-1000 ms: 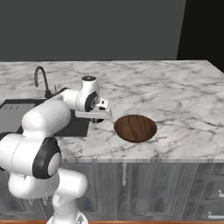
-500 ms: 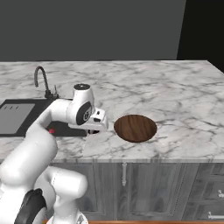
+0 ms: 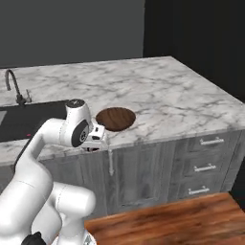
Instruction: Clear the mugs and bowl far away from the sink.
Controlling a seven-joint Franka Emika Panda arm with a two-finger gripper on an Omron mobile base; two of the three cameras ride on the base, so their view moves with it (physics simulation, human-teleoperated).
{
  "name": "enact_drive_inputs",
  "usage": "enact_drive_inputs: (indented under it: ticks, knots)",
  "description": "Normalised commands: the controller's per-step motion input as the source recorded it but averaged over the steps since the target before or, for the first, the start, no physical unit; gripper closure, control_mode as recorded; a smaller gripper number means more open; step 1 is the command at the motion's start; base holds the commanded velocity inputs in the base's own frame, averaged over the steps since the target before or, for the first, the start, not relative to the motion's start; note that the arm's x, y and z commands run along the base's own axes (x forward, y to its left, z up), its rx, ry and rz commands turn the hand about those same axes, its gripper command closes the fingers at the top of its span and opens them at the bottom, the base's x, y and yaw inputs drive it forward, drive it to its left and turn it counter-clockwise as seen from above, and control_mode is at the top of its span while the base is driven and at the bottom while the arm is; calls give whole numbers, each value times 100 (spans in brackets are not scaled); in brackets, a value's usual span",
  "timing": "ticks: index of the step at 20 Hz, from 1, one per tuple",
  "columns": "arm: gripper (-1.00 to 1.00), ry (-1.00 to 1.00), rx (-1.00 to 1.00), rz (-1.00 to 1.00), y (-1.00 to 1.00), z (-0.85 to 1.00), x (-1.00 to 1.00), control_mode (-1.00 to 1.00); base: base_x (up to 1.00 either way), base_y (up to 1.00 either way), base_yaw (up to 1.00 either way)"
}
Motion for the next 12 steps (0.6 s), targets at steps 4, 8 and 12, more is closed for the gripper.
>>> enact_drive_inputs:
  ticks: [4,8,12]
  knots:
    - [100,0,0,0,0,0,0,100,-37,0,-81]
    - [100,0,0,0,0,0,0,100,-26,0,-84]
    - [100,0,0,0,0,0,0,100,-18,0,-88]
